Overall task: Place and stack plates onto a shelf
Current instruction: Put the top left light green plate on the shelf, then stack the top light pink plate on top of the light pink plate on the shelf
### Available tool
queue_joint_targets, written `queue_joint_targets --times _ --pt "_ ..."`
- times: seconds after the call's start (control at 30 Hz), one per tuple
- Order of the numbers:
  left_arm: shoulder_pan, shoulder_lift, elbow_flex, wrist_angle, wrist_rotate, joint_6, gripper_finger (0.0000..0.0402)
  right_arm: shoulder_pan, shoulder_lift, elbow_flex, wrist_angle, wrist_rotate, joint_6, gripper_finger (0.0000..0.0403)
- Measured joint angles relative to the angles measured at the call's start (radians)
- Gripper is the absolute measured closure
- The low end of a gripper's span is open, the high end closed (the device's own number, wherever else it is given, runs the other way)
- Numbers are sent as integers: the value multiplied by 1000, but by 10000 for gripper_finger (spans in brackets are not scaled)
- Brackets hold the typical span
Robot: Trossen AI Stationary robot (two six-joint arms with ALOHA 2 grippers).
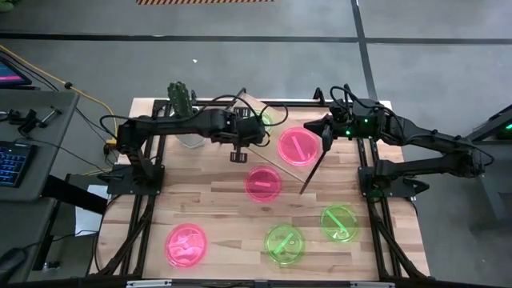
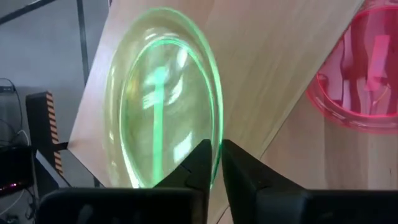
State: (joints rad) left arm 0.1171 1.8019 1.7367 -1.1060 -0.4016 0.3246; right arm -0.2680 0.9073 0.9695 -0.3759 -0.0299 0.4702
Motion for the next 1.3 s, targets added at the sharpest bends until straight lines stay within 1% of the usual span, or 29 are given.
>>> queue_joint_targets --times 0.33,0.47,0.53,0.6,0.67,0.77,0.93,1.1,1.2,1.3 --pt "1 0 1 -4 1 -33 280 0 0 0 0 -7 -7 403" --pt "-2 -1 49 -82 10 -113 254 0 0 0 0 -7 -7 403" --pt "-1 -13 60 -100 68 -189 248 0 0 0 0 -7 -7 403" --pt "13 -40 59 -87 181 -259 246 0 0 0 0 -8 -7 403" --pt "27 -78 56 -10 291 -302 246 0 -2 0 -4 -8 -8 403" --pt "43 -151 -6 173 369 -344 250 0 -17 0 -29 -8 -27 403" --pt "69 -299 -176 539 425 -421 252 0 -67 0 -112 -9 -34 403" --pt "82 -436 -389 849 431 -520 250 0 -142 0 -169 -12 -43 403" --pt "85 -502 -509 1001 432 -591 251 0 -186 0 -172 -12 -52 403" --pt "86 -543 -603 1117 431 -672 252 0 -213 0 -172 -12 -53 403"
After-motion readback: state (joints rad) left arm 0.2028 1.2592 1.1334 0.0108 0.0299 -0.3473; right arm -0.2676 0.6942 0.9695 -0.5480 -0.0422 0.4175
